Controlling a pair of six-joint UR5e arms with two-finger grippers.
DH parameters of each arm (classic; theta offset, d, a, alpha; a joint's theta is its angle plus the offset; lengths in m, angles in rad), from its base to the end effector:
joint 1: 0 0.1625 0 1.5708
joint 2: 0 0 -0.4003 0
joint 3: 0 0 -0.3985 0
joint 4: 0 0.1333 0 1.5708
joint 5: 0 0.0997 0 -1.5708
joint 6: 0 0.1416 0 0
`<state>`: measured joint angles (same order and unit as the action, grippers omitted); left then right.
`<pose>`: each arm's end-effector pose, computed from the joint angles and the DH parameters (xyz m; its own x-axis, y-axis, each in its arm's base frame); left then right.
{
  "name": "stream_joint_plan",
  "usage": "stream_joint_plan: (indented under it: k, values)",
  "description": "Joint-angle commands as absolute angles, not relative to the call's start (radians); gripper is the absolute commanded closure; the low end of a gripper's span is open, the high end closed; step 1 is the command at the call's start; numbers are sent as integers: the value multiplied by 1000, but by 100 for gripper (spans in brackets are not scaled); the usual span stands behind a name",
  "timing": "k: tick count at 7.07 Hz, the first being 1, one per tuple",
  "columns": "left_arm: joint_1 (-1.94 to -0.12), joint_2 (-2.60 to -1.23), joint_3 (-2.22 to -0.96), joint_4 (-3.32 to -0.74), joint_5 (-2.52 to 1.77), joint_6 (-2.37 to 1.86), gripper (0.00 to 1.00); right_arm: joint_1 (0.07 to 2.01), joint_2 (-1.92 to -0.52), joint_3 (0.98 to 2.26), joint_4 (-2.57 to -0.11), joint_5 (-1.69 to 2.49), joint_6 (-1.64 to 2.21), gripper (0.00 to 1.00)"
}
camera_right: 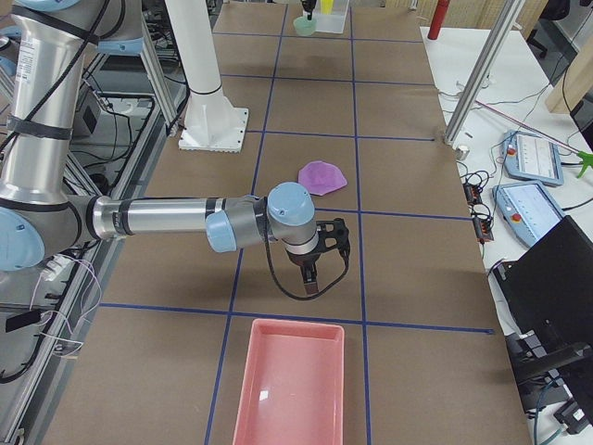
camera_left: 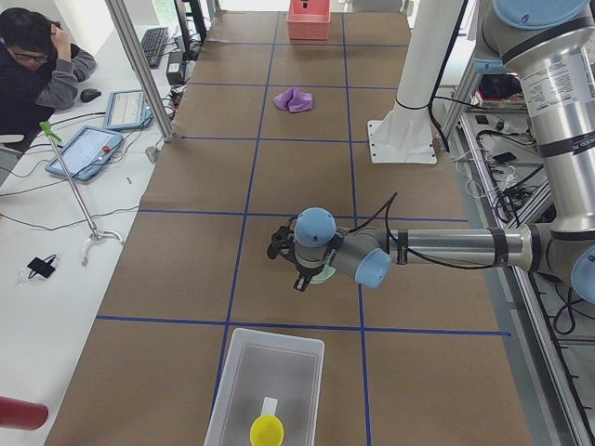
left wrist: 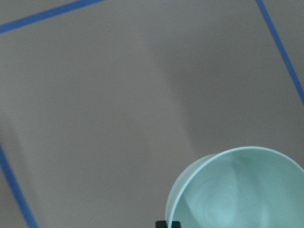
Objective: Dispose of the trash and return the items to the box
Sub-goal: 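Lift the pale green bowl and carry it over the clear box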
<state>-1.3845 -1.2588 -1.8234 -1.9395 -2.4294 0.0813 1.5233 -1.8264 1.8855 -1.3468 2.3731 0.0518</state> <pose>0.0481 -0.3960 0.6249 0.5832 0.4223 -0.6939 -0.2245 0.9048 0.3619 0.0115 -0.4208 0.5929 0.6862 -0.1836 0.7039 0.0101 0.9699 0.2432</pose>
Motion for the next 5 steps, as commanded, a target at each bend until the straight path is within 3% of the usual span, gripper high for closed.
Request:
stream_joint_plan:
  k: [1, 4, 5]
  values:
    - [-1602, -1423, -1731, -1566, -2427, 515, 100, 1523, -1825, 1885, -1347, 2373, 51, 0]
    - [-1715, -1743, -1189, -1597, -2422, 843, 100, 1523, -1825, 1885, -1347, 2373, 52, 0]
    - [-1718, -1768, -1095, -1677, -2422, 847, 100, 1523, -1825, 1885, -1347, 2373, 52, 0]
